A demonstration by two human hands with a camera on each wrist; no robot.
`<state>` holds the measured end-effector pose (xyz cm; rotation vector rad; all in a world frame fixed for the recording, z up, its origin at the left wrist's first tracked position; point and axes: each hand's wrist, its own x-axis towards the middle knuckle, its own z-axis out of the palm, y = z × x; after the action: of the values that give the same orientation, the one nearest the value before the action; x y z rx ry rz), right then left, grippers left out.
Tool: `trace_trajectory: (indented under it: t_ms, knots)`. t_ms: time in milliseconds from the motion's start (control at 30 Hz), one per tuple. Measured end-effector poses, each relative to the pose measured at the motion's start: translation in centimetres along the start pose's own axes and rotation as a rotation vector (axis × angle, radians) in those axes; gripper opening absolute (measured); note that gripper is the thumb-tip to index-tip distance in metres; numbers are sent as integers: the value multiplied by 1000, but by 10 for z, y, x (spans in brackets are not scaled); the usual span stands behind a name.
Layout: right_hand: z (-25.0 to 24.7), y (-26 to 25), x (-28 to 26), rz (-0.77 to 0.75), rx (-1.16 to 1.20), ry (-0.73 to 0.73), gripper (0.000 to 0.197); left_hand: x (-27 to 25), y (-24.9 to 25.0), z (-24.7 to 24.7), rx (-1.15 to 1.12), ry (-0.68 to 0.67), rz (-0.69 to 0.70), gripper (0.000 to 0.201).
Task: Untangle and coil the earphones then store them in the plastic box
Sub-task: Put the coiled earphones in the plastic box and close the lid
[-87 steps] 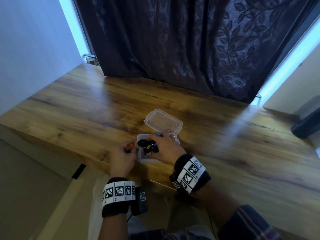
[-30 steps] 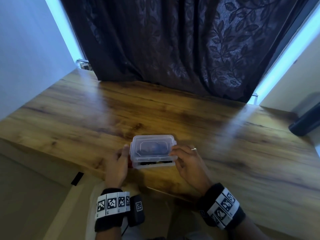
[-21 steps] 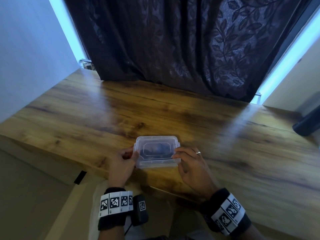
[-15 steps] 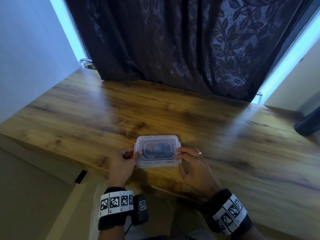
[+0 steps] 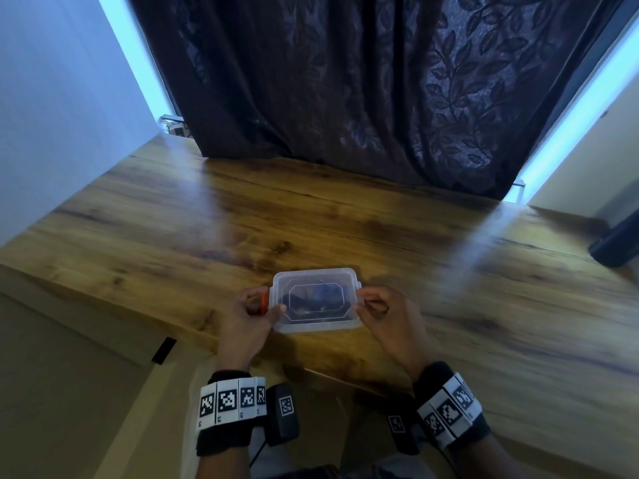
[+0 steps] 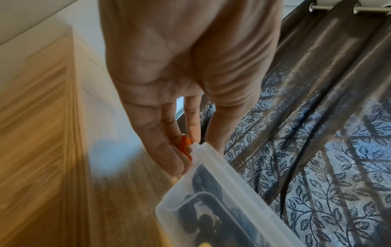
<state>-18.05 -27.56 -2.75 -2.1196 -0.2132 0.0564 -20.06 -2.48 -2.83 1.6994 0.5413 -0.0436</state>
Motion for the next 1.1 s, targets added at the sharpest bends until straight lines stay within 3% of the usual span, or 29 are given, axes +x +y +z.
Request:
trace_trajectory:
  t_ms: [167, 233, 333, 533, 767, 900, 1000, 1100]
  knots:
    - [6, 4, 7, 157, 103, 35, 22, 3, 1, 3, -17, 66, -66, 58]
    - [6, 10, 12, 292, 136, -57, 35, 3, 2, 5, 39, 74, -68, 44]
    - [3, 10, 18, 493, 466, -181, 46, 1, 2, 7, 144, 112, -12, 26]
    - [-3, 13, 18, 457, 588, -158, 36, -7, 5, 16, 314, 207, 122, 23]
    - [9, -3, 14, 306, 161, 54, 14, -9, 13, 17, 343, 221, 124, 19]
    - [16, -4, 8, 127, -40, 99, 6, -6, 16, 17, 356, 207, 119, 14]
    - [17, 6, 6, 12, -298, 115, 15, 3, 26, 20, 414, 164, 135, 12]
    - [10, 9, 3, -113, -528, 95, 38, 24, 40, 26, 509, 77, 169, 20]
